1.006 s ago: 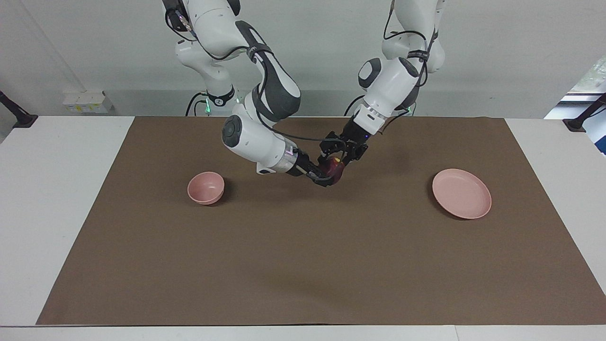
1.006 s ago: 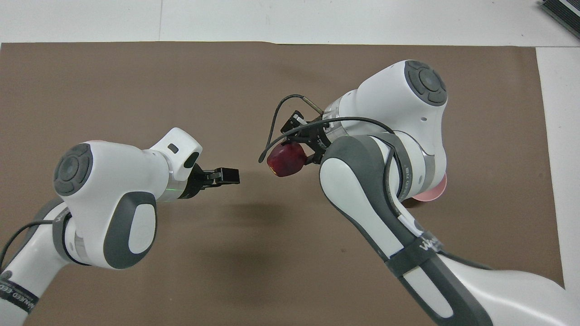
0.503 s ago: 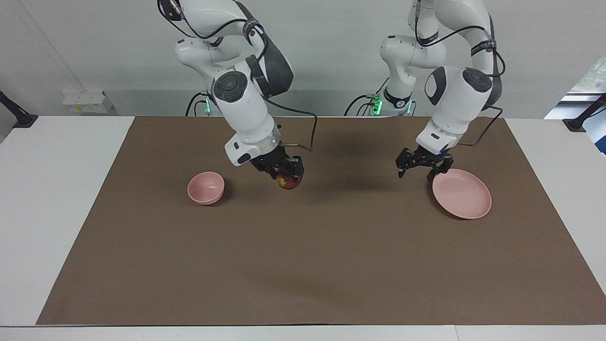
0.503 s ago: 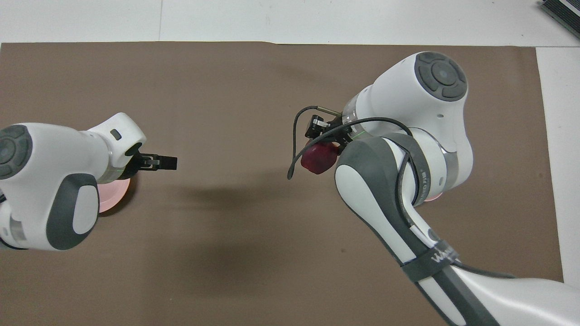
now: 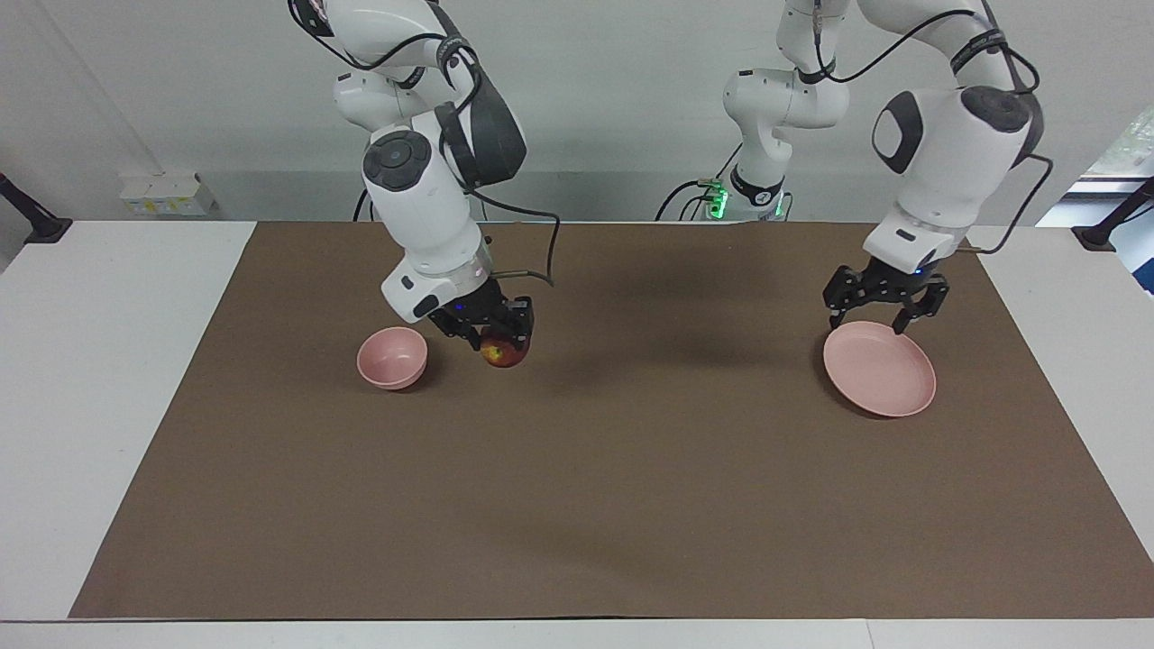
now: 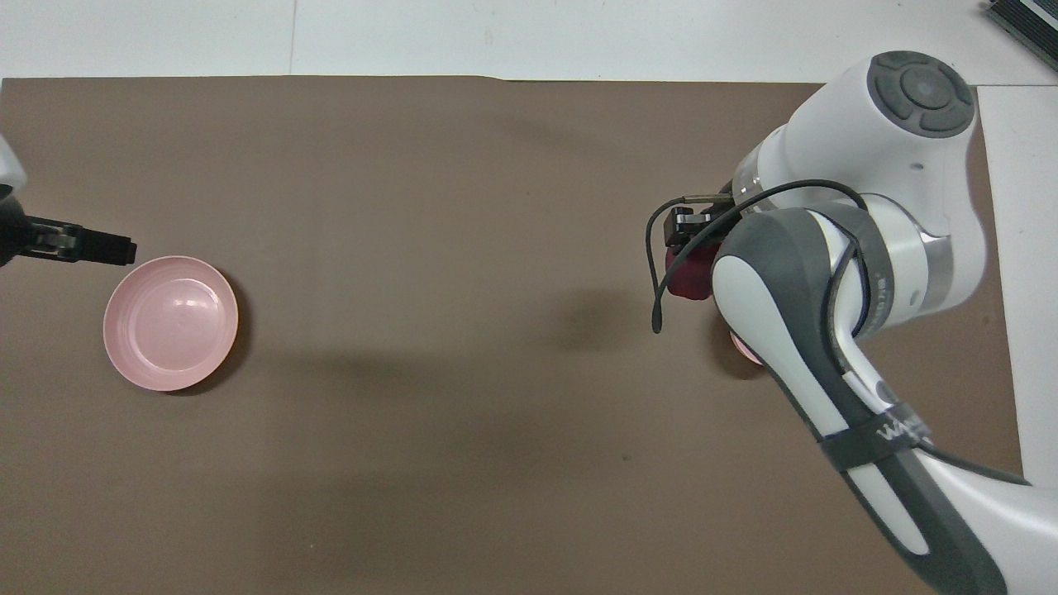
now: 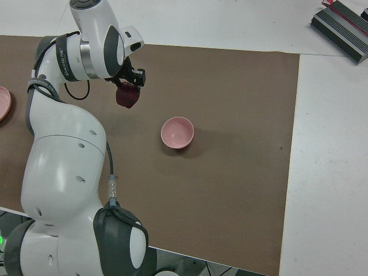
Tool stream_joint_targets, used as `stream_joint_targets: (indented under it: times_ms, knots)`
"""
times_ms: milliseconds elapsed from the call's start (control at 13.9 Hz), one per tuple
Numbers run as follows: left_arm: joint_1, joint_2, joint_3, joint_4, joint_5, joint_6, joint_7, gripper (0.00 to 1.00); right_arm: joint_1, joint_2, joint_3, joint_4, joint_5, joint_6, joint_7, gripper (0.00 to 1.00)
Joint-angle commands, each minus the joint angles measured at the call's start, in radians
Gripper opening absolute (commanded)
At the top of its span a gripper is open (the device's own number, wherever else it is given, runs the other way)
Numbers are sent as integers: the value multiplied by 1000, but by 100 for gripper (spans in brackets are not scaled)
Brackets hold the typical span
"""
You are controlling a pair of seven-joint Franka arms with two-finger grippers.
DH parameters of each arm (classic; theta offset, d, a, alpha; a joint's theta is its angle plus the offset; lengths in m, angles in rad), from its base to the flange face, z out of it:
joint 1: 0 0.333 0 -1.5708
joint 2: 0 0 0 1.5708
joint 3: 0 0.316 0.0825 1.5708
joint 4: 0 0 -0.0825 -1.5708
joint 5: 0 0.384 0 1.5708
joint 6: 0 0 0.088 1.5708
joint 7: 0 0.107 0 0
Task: Move apple from plate to bowl
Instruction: 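Lower the apple into the pink bowl with the right gripper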
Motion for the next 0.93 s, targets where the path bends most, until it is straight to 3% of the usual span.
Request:
stream_joint_targets:
  times_ms: [0,144,287,431,646,862]
  knots:
    - [58,36,-11,153,23,-148,35,100,-66,-18,8,-20,-47,-40,-99,0]
    - [81,25,-8,193,15,-211,42,100,-113,-44,10,-71,-67,-37,-151,0]
    - [83,21,-8,189,14,-196,41,100,-138,-84,10,-150,-72,-11,-208,0]
    - [81,15,-9,183,14,-195,42,100,-140,-151,10,-301,-84,85,-211,0]
    - [71,-2,-11,166,12,-224,31,100,-173,-179,10,-483,-106,264,-260,0]
    - [66,-19,-12,144,11,-262,19,100,-190,-167,10,-539,-106,357,-268,0]
